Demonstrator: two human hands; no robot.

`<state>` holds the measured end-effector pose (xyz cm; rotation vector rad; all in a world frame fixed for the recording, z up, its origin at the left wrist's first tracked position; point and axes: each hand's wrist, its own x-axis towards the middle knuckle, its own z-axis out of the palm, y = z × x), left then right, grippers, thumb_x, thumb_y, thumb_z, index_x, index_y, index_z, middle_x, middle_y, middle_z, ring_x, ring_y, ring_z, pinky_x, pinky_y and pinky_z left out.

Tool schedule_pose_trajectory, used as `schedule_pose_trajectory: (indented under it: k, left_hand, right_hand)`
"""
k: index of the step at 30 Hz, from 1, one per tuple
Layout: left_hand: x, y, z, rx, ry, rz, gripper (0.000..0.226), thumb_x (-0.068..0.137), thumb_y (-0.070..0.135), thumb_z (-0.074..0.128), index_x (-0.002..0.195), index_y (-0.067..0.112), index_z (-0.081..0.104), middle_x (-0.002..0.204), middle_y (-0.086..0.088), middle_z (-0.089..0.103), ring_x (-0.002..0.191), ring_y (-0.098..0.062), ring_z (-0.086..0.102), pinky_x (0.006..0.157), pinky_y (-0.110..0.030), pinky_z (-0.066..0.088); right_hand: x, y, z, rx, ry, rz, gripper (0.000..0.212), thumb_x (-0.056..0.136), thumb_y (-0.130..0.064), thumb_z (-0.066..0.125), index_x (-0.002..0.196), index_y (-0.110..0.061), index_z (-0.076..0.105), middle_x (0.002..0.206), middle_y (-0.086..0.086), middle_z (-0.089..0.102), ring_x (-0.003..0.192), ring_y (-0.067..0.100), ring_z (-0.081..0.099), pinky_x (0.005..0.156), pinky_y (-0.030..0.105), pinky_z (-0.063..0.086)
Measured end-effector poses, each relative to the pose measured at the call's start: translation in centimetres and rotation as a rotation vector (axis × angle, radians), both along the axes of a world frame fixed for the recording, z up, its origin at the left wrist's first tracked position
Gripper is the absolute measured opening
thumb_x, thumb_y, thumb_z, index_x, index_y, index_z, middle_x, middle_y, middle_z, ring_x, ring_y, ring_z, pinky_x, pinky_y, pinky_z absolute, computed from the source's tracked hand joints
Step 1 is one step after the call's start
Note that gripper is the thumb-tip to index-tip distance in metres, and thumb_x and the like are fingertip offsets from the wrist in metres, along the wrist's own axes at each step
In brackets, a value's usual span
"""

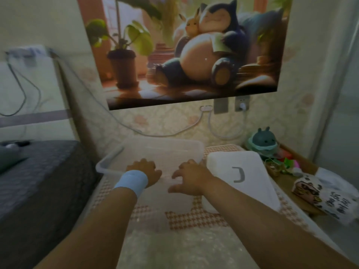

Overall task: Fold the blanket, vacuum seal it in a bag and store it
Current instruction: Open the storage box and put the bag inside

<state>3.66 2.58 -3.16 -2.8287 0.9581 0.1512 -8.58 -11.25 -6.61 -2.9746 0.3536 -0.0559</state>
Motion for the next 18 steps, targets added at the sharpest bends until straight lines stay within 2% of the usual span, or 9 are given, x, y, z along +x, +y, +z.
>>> schedule_pose_trajectory:
  k: [2,3,5,7,10,12,15,18]
  left_hand:
    - [1.4,2.5,-0.6,0.105,0.086,-0.020,0.079,0.085,0.072,0.013,0.146,0.027,0.037,0.151,-0.006,0.036,0.131,-0.031,0.041,0.107,-0.045,0.036]
    - [1.9,3.2,-0.7,0.087,0.098,-0.042,0.079,0.086,0.073,0.013,0.145,0.027,0.038,0.150,-0.004,0.038,0.131,-0.029,0.042,0.107,-0.044,0.036]
    - [2.4,4.0,-0.7,-0.028,0.104,-0.058,0.067,0.090,0.071,0.026,0.138,0.029,0.046,0.143,-0.001,0.048,0.126,-0.027,0.047,0.104,-0.042,0.039]
    - [2.3,4.1,-0.5,-0.140,0.105,-0.082,0.050,0.092,0.061,0.040,0.131,0.033,0.052,0.135,0.003,0.055,0.121,-0.024,0.052,0.102,-0.039,0.042]
    - [2.0,3.3,-0.6,-0.215,0.096,-0.148,0.038,0.099,0.046,0.041,0.130,0.033,0.056,0.133,0.002,0.058,0.118,-0.023,0.055,0.101,-0.038,0.044]
    - [1.8,2.9,-1.2,-0.225,0.105,-0.172,0.040,0.101,0.041,0.038,0.138,0.029,0.050,0.142,0.000,0.051,0.127,-0.025,0.048,0.107,-0.038,0.039]
    - [1.4,3.2,-1.7,-0.245,0.010,-0.223,0.050,0.100,0.037,0.043,0.148,0.028,0.033,0.155,0.000,0.031,0.140,-0.025,0.030,0.115,-0.041,0.028]
    - [-0.3,4.4,-1.5,-0.417,-0.214,-0.282,0.048,0.095,0.035,0.050,0.142,0.028,0.040,0.147,0.001,0.038,0.133,-0.023,0.034,0.110,-0.041,0.033]
  right_hand:
    - [0.6,0.1,-0.3,-0.026,0.006,-0.021,0.065,0.086,-0.075,0.045,0.131,-0.031,0.062,0.140,0.001,0.051,0.132,0.025,0.035,0.111,0.055,0.022]
    - [0.7,-0.1,-0.5,-0.015,-0.029,-0.030,0.061,0.088,-0.072,0.045,0.127,-0.029,0.065,0.138,0.000,0.053,0.131,0.024,0.035,0.113,0.055,0.019]
    - [1.1,-1.2,-0.9,-0.021,-0.054,-0.041,0.056,0.090,-0.069,0.046,0.125,-0.030,0.067,0.138,-0.001,0.053,0.132,0.022,0.035,0.116,0.052,0.014]
    - [1.3,-2.3,-0.9,-0.087,-0.031,-0.067,0.055,0.091,-0.067,0.046,0.127,-0.030,0.065,0.145,-0.001,0.048,0.138,0.021,0.031,0.116,0.047,0.014]
    - [1.4,-3.4,-0.6,-0.097,-0.054,-0.171,0.053,0.093,-0.061,0.050,0.133,-0.028,0.059,0.156,0.001,0.034,0.149,0.021,0.017,0.116,0.046,0.016]
    - [0.9,-3.5,-0.7,-0.050,-0.069,-0.206,0.056,0.093,-0.056,0.054,0.141,-0.027,0.052,0.161,0.003,0.026,0.151,0.023,0.012,0.118,0.048,0.016]
    - [-0.4,-2.9,-1.2,-0.065,-0.097,-0.162,0.072,0.093,-0.048,0.059,0.154,-0.028,0.026,0.166,0.005,0.002,0.152,0.024,0.001,0.121,0.049,0.013]
    - [-2.5,-1.9,-1.6,-0.058,-0.202,-0.165,0.081,0.092,-0.041,0.061,0.156,-0.030,0.014,0.165,0.005,-0.008,0.152,0.026,-0.002,0.120,0.051,0.016]
